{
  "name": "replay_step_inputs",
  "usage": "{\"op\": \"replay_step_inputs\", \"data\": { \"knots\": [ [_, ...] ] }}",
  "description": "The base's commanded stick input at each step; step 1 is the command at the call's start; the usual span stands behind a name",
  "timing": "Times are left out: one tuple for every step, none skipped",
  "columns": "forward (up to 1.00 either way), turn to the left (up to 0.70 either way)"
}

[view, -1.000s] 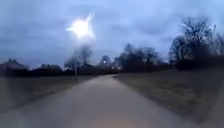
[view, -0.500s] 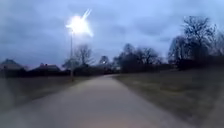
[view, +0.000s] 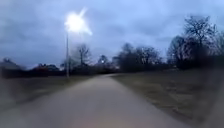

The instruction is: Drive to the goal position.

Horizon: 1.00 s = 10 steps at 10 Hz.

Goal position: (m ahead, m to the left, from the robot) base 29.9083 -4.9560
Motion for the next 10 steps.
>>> {"op": "replay_step_inputs", "data": {
  "knots": [
    [1.00, 0.04],
    [1.00, 0.04],
    [1.00, 0.04],
    [1.00, 0.04],
    [1.00, 0.04],
    [1.00, 0.04],
    [1.00, 0.04],
    [1.00, 0.04],
    [1.00, 0.04],
    [1.00, 0.04]
  ]
}}
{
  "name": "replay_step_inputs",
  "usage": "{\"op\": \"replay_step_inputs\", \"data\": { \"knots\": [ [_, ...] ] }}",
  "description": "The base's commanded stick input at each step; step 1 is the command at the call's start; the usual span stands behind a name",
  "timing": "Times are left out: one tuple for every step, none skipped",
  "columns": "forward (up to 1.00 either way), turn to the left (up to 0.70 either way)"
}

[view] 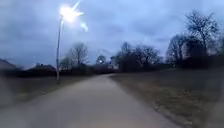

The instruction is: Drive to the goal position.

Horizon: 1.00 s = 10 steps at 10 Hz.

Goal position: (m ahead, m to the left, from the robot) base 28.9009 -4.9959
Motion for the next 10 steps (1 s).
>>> {"op": "replay_step_inputs", "data": {
  "knots": [
    [1.00, 0.04],
    [1.00, 0.04],
    [1.00, 0.04],
    [1.00, 0.04],
    [1.00, 0.04],
    [1.00, 0.04],
    [1.00, 0.07],
    [1.00, 0.12],
    [1.00, 0.17],
    [1.00, 0.21]
  ]
}}
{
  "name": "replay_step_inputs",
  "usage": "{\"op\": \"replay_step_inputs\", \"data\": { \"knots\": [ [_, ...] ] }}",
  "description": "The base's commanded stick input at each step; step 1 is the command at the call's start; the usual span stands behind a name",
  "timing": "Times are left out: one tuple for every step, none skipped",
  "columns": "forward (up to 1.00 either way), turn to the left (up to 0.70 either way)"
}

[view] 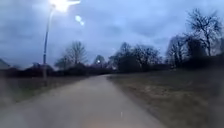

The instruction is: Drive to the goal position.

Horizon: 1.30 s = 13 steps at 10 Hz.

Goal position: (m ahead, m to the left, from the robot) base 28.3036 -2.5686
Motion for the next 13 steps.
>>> {"op": "replay_step_inputs", "data": {
  "knots": [
    [1.00, 0.26],
    [1.00, 0.31],
    [1.00, 0.35],
    [1.00, 0.40],
    [1.00, 0.37],
    [1.00, 0.04],
    [1.00, 0.04],
    [1.00, 0.12],
    [1.00, 0.31],
    [1.00, 0.35],
    [1.00, 0.06],
    [1.00, 0.04],
    [1.00, 0.04]
  ]
}}
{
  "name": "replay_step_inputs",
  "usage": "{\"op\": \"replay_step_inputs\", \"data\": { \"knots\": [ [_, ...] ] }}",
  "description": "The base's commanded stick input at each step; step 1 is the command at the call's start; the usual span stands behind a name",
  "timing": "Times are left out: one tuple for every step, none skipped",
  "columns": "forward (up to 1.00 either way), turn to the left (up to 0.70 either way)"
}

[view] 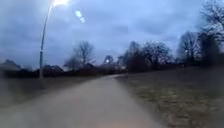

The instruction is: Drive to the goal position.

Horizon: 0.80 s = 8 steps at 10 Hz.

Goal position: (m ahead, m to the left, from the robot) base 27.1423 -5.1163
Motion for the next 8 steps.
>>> {"op": "replay_step_inputs", "data": {
  "knots": [
    [1.00, 0.04],
    [1.00, 0.04],
    [1.00, 0.04],
    [1.00, 0.04],
    [1.00, 0.04],
    [1.00, 0.04],
    [1.00, 0.04],
    [1.00, 0.04]
  ]
}}
